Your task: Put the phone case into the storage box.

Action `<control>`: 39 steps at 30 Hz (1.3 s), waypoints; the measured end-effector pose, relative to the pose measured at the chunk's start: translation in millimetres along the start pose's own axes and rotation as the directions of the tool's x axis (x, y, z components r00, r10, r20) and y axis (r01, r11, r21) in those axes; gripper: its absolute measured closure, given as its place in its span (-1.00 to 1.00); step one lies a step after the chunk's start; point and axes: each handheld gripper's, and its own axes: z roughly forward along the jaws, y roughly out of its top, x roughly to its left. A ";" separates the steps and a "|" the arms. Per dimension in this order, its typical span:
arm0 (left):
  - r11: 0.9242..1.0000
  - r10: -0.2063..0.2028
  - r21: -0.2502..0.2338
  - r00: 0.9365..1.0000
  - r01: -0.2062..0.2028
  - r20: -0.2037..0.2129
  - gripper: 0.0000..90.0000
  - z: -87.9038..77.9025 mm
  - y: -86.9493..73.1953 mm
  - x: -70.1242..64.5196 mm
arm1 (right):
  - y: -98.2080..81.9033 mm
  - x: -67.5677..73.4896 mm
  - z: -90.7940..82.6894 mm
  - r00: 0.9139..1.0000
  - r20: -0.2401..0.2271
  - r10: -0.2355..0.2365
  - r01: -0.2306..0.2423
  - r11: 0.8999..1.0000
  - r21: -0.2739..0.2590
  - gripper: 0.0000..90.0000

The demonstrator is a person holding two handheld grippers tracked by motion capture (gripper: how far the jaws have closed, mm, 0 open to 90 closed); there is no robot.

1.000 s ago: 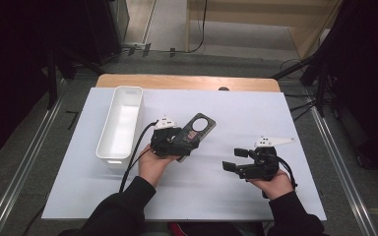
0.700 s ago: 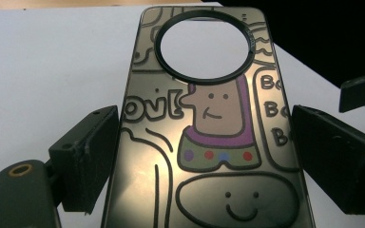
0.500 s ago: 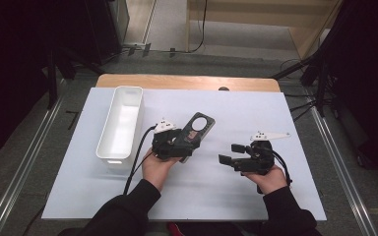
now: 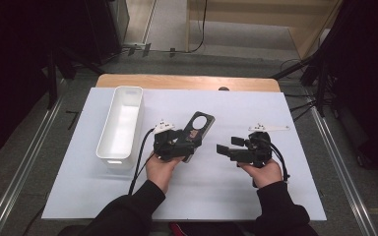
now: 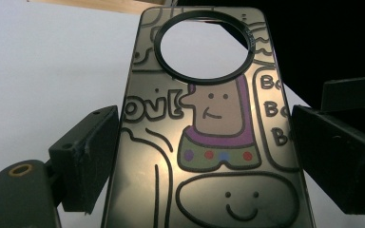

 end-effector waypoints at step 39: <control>0.996 -0.085 -0.024 0.996 0.085 0.006 -0.75 15.0 -5.8 7.8 | 34.5 -11.9 32.3 0.983 0.029 0.183 -0.180 0.980 -0.083 -0.49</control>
